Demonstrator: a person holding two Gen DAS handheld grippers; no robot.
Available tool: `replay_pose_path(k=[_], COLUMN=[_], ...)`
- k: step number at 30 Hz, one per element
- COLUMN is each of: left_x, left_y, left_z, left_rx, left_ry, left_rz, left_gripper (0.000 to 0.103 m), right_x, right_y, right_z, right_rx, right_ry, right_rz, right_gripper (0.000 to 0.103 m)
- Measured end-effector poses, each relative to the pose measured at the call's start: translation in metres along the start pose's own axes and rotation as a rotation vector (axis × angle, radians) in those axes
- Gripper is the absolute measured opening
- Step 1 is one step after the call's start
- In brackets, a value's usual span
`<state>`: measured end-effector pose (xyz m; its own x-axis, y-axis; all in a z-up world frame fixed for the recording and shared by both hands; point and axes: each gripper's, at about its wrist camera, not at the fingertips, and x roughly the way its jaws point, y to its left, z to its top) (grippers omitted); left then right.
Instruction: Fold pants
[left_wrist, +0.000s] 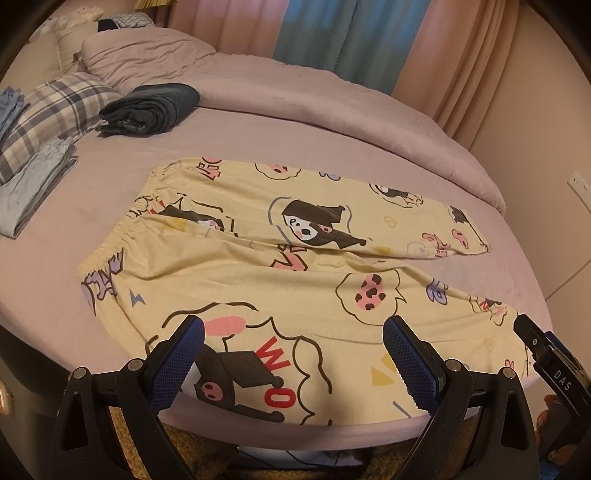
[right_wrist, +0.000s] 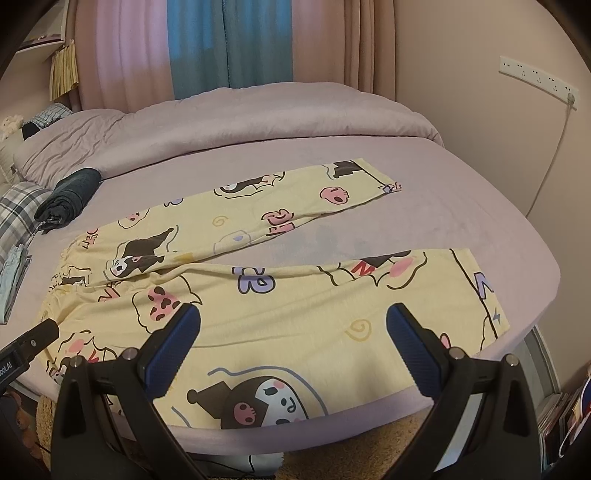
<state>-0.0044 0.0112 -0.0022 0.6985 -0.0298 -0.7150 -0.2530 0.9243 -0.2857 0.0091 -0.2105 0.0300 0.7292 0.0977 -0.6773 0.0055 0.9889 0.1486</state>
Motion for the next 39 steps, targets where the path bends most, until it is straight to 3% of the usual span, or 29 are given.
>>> replay_pose_path(k=[8, 26, 30, 36, 39], left_x=[0.001, 0.0, -0.001, -0.008, -0.01], left_y=[-0.001, -0.002, 0.0, 0.016, 0.029], left_z=[0.0, 0.0, 0.003, 0.036, 0.071], left_rx=[0.021, 0.035, 0.016, 0.028, 0.058], left_ry=[0.056, 0.017, 0.041, 0.026, -0.028], left_rz=[0.044, 0.04, 0.038, 0.032, 0.099], left_gripper=[0.098, 0.098, 0.098, 0.098, 0.098], right_x=[0.001, 0.003, 0.005, 0.008, 0.007], right_y=[-0.001, -0.002, -0.003, -0.008, -0.019], right_z=[0.0, 0.0, 0.001, 0.003, 0.019], right_rx=[0.0, 0.008, 0.01, 0.006, -0.012], right_ry=[0.002, 0.006, 0.011, 0.023, 0.007], right_rz=[0.002, -0.001, 0.0, 0.008, 0.051], right_gripper=[0.101, 0.101, 0.101, 0.1, 0.099])
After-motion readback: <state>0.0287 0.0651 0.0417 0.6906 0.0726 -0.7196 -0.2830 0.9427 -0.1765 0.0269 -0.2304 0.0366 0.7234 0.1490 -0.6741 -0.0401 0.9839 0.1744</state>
